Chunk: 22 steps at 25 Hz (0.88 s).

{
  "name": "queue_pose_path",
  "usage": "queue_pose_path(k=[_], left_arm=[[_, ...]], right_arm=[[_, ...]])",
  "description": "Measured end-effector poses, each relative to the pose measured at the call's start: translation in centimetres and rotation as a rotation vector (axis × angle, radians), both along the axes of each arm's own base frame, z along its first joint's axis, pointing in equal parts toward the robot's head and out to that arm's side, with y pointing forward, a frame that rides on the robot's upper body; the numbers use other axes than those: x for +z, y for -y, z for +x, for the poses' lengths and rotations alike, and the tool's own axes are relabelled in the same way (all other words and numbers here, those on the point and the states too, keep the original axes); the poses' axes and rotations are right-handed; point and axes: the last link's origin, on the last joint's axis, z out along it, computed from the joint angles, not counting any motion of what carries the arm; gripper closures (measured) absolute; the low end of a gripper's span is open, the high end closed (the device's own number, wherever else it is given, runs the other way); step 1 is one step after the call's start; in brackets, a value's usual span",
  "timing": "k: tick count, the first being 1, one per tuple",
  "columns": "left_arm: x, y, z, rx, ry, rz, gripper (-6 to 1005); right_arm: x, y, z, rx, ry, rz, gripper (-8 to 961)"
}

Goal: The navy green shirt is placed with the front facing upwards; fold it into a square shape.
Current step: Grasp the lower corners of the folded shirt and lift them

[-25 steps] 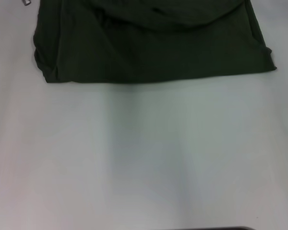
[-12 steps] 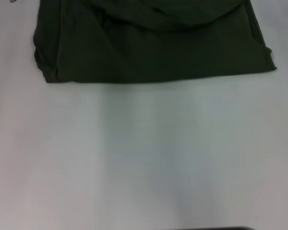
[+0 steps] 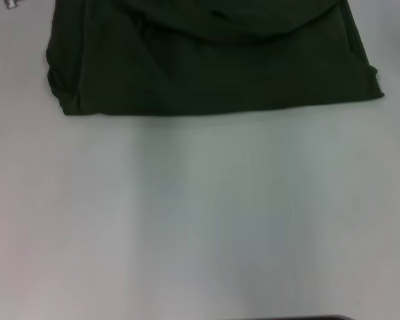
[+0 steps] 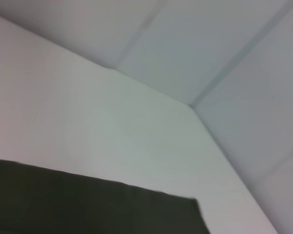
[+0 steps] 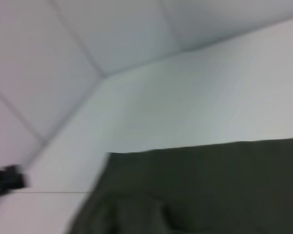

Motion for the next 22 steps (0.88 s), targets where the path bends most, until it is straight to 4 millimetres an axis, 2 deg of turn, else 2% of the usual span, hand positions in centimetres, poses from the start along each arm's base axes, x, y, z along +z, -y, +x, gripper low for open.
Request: queue_pose_path(k=[3, 7, 10, 15, 22], left_arm=[[-0.1, 1.1, 0.2, -0.094, -0.016, -0.045, 400], [0.0, 2.5, -1.1, -0.116, -0.016, -0.091, 401], [0.4, 3.6, -2.9, -0.078, 0.016, -0.102, 400], [1.6, 5.7, -7.4, 0.078, 0.137, -0.156, 399], [2.1, 7.4, -12.0, 0.235, 0.187, -0.216, 397]], right_arm=[[0.8, 1.9, 0.1, 0.072, -0.101, 0.000, 23], [1.4, 3.9, 1.4, 0.083, -0.157, -0.004, 23], [1.0, 5.1, 2.6, 0.072, -0.157, -0.016, 23], [-0.3, 6.4, 4.2, 0.037, -0.182, -0.037, 22], [-1.9, 6.8, 4.7, 0.033, -0.201, -0.081, 22]])
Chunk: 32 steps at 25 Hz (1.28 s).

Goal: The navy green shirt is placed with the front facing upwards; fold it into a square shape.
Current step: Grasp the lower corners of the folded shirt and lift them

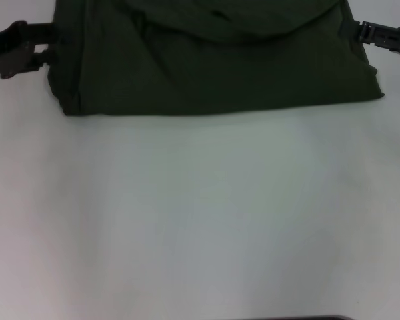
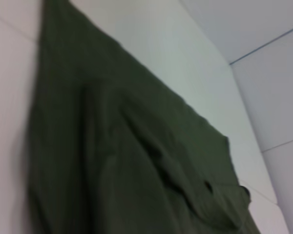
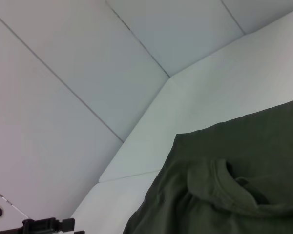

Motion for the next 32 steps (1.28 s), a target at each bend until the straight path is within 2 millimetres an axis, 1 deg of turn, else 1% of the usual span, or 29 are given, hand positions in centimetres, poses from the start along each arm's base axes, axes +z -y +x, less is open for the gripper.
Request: queue_pose_path(k=[3, 8, 11, 16, 20, 22, 25, 27, 29, 32], left_arm=[[0.1, 0.3, -1.0, 0.032, -0.016, -0.026, 396], [-0.3, 0.4, -1.4, 0.061, -0.052, -0.063, 394], [-0.6, 0.2, -1.3, 0.042, -0.101, -0.086, 391], [-1.3, -0.6, -0.4, -0.077, -0.192, -0.083, 387], [-1.4, -1.1, -0.4, -0.057, -0.197, -0.061, 384], [-1.3, -1.0, -0.5, -0.028, -0.186, -0.066, 296], [-1.5, -0.6, -1.1, 0.035, -0.190, -0.094, 164], [-1.8, -0.2, -1.8, 0.085, -0.208, -0.121, 112], [-2.3, 0.1, -2.1, 0.117, -0.218, -0.142, 112], [-2.9, 0.3, -1.9, 0.130, -0.210, -0.148, 112]], right_arm=[[0.0, 0.0, -0.1, 0.010, 0.001, -0.006, 22], [0.4, 0.0, -0.2, 0.018, 0.002, -0.017, 23], [0.6, 0.1, 0.0, 0.015, 0.010, -0.020, 23], [0.6, 0.2, 0.5, -0.004, 0.024, -0.028, 23], [0.5, 0.3, 0.6, -0.014, 0.017, -0.035, 23], [0.5, 0.3, 0.6, -0.016, 0.015, -0.038, 23], [0.8, 0.4, 0.8, -0.022, 0.015, -0.041, 23], [0.9, 0.5, 0.9, -0.025, 0.012, -0.045, 23], [1.1, 0.6, 0.9, -0.028, 0.008, -0.047, 23], [1.3, 0.7, 1.1, -0.036, 0.000, -0.044, 23]])
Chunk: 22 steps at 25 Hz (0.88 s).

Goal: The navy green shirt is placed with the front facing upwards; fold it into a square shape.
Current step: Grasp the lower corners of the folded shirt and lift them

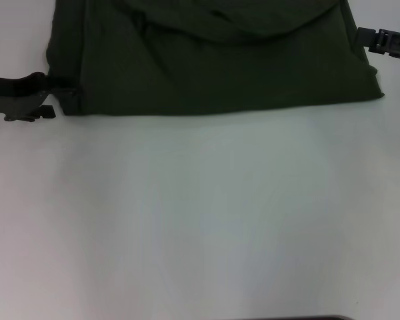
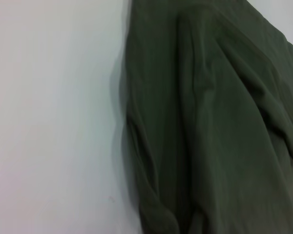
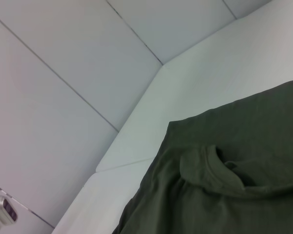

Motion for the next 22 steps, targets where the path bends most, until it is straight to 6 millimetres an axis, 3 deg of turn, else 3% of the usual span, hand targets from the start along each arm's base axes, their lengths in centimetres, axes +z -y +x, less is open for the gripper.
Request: queue_pose_path(k=[22], left_arm=[[-1.8, -1.2, 0.6, 0.075, 0.013, 0.060, 112]], right_arm=[[0.0, 0.1, 0.0, 0.001, -0.004, -0.004, 24]])
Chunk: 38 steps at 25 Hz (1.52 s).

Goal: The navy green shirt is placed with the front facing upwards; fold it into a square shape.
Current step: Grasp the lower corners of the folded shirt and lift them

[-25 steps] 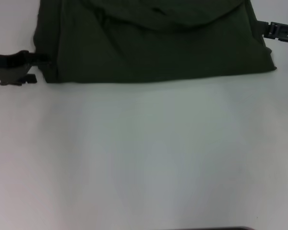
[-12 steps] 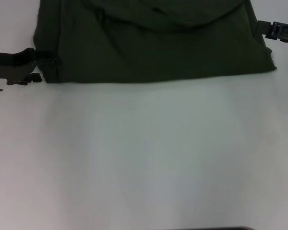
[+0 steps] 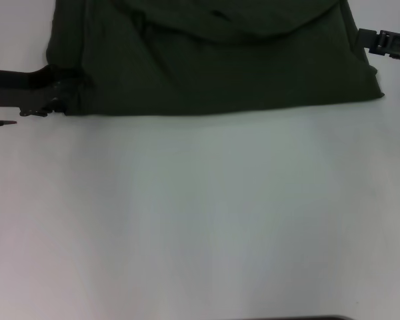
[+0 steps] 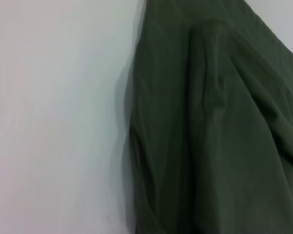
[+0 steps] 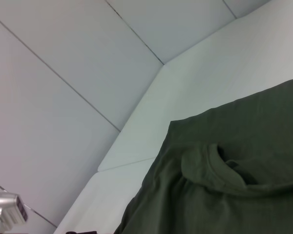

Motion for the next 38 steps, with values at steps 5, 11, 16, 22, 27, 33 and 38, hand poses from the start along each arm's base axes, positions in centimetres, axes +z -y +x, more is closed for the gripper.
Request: queue_pose_path(k=[5, 11, 16, 22, 27, 33, 38], left_arm=[[0.0, -0.1, -0.1, 0.003, -0.010, 0.005, 111], [0.0, -0.3, 0.1, -0.001, -0.013, 0.011, 111], [-0.8, -0.5, 0.9, -0.026, -0.018, -0.013, 111], [-1.4, -0.6, 1.6, -0.041, -0.017, -0.038, 111], [-2.0, -0.7, 2.1, -0.052, -0.016, -0.055, 111], [-2.1, -1.0, 2.5, -0.068, -0.037, -0.086, 166], [-2.3, -1.3, 3.4, -0.097, -0.055, -0.105, 270]], right_arm=[[0.2, 0.2, 0.1, 0.001, -0.011, 0.000, 24], [0.4, 0.5, 0.4, -0.008, -0.017, 0.007, 24], [0.4, 0.5, 0.4, -0.009, -0.017, 0.007, 23], [0.5, 0.5, 0.4, -0.009, -0.017, 0.006, 23], [0.5, 0.6, 0.4, -0.010, -0.017, 0.006, 24], [0.7, 0.7, 0.4, -0.010, -0.025, 0.011, 24], [1.0, 1.0, 0.6, -0.015, -0.047, 0.020, 24]])
